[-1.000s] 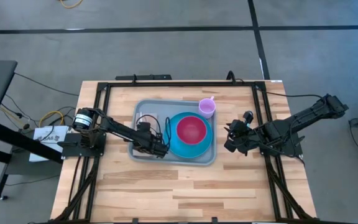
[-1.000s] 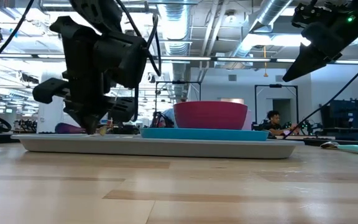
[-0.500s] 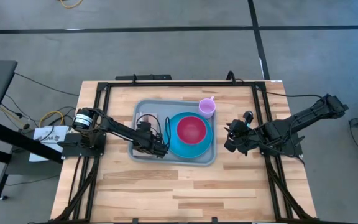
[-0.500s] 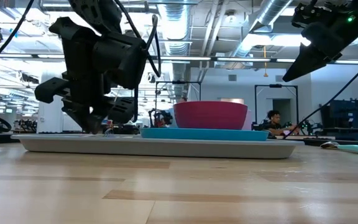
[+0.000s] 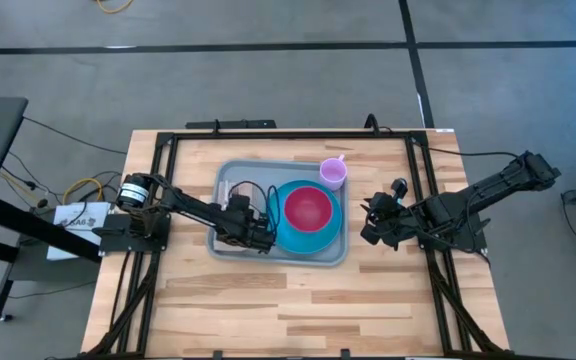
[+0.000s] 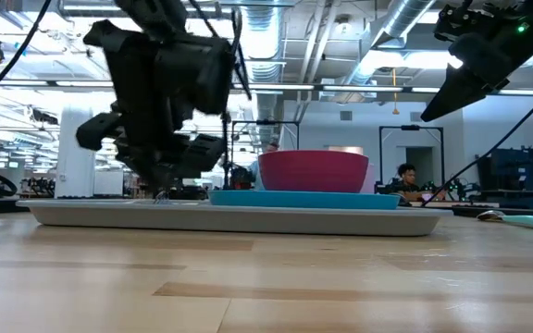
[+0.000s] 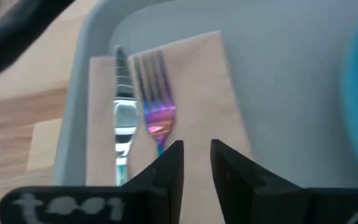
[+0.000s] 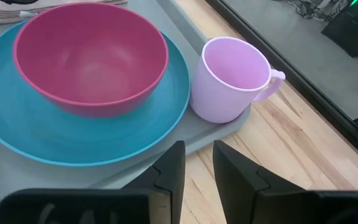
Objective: Set up tray
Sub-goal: Put the blue spoon on the brown napkin to the right of the fork
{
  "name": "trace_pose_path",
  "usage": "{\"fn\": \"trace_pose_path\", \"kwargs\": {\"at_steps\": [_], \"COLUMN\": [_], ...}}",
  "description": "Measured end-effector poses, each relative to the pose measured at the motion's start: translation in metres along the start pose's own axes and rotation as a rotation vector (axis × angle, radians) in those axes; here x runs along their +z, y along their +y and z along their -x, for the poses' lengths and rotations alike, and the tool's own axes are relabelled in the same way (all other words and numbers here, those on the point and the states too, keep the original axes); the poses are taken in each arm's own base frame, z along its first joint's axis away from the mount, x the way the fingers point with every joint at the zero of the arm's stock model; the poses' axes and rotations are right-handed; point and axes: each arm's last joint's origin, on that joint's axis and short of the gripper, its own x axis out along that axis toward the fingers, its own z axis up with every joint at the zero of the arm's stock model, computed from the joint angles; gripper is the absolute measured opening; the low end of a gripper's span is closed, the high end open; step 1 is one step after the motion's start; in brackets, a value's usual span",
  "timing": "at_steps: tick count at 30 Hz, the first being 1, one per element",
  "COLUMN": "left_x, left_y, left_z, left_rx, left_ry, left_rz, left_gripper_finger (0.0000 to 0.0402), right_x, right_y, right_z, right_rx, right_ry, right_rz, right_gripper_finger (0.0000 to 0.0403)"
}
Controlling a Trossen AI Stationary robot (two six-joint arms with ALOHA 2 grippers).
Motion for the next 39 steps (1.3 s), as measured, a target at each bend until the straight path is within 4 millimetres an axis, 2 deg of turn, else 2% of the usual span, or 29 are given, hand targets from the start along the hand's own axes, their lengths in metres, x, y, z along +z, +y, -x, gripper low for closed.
{"fn": "trace_pose_path", "kwargs": {"at_steps": [9, 14, 20, 24, 29, 33, 39], "left_x": [0.031, 0.044, 0.05, 0.05, 0.051, 0.054, 0.058], "left_y": [-0.021, -0.02, -0.004, 0.008, 0.012, 0.011, 0.01], "left_z": [0.034, 0.047, 0.052, 0.056, 0.058, 0.06, 0.06], "left_rx": [-0.059, -0.027, 0.107, 0.197, 0.197, 0.191, 0.193], "left_ry": [-0.049, -0.12, -0.137, -0.137, -0.196, -0.285, -0.366], "left_rz": [-0.105, -0.165, -0.254, -0.312, -0.373, -0.41, -0.449], "left_gripper_finger": [0.0062, 0.0061, 0.0061, 0.0061, 0.0061, 0.0061, 0.0061], "right_x": [0.0, -0.002, -0.017, -0.028, -0.034, -0.035, -0.034], "right_y": [0.0, -0.002, -0.022, -0.036, -0.037, -0.032, -0.03], "right_z": [0.0, 0.001, 0.009, 0.014, 0.012, 0.005, -0.012], "right_rx": [-0.004, -0.012, -0.107, -0.241, -0.372, -0.432, -0.562], "right_ry": [-0.003, 0.014, 0.133, 0.18, 0.177, 0.157, 0.162], "right_rz": [-0.001, -0.034, -0.245, -0.477, -0.708, -0.781, -0.793], "right_gripper_finger": [0.0077, 0.0077, 0.0077, 0.0077, 0.0077, 0.0077, 0.0077]}}
